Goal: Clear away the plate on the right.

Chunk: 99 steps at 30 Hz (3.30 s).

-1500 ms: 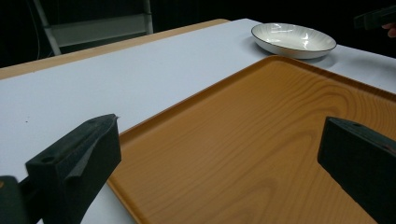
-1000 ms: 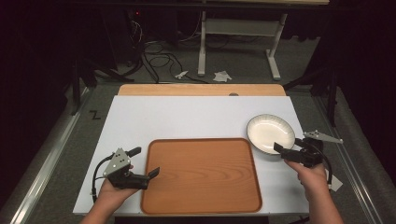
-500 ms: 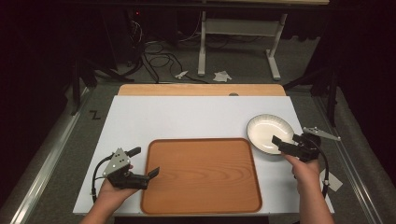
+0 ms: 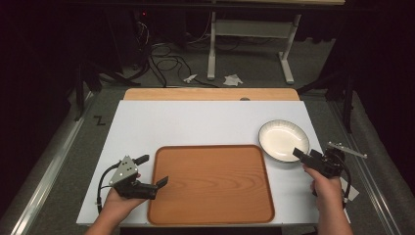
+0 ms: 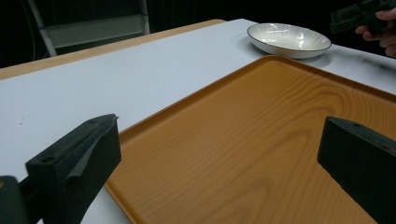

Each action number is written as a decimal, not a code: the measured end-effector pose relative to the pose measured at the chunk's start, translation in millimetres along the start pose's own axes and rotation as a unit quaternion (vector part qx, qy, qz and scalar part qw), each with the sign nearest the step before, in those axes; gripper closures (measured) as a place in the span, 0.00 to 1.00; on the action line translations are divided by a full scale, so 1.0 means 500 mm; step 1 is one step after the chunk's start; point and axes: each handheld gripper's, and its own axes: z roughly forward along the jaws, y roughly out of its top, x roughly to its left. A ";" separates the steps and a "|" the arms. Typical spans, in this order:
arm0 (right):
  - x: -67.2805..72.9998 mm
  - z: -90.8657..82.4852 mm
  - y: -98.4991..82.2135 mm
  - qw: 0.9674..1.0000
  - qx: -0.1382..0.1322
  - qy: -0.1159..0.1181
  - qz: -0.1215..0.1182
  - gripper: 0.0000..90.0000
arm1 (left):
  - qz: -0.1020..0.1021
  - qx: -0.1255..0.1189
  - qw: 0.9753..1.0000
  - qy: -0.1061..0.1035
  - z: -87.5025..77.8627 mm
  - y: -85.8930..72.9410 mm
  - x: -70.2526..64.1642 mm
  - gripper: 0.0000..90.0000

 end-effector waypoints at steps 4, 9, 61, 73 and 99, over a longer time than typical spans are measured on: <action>-0.020 -0.001 -0.005 0.999 0.006 0.019 0.037 0.21 | 0.000 0.000 1.000 -0.001 0.000 0.000 0.000 0.01; -0.032 0.001 -0.009 0.998 0.017 0.026 0.057 0.27 | 0.001 0.002 1.000 -0.002 0.001 -0.001 0.000 0.01; -0.085 0.060 -0.005 0.976 0.068 0.026 0.207 0.67 | 0.002 -0.008 1.000 0.000 -0.034 -0.013 -0.003 0.04; -0.090 0.065 -0.003 0.974 0.074 0.022 0.211 0.77 | 0.004 -0.007 1.000 -0.003 -0.031 -0.012 -0.003 0.04; -0.100 0.038 0.004 0.969 0.034 0.009 0.244 0.95 | 0.001 -0.015 1.000 -0.007 -0.036 -0.010 -0.003 0.04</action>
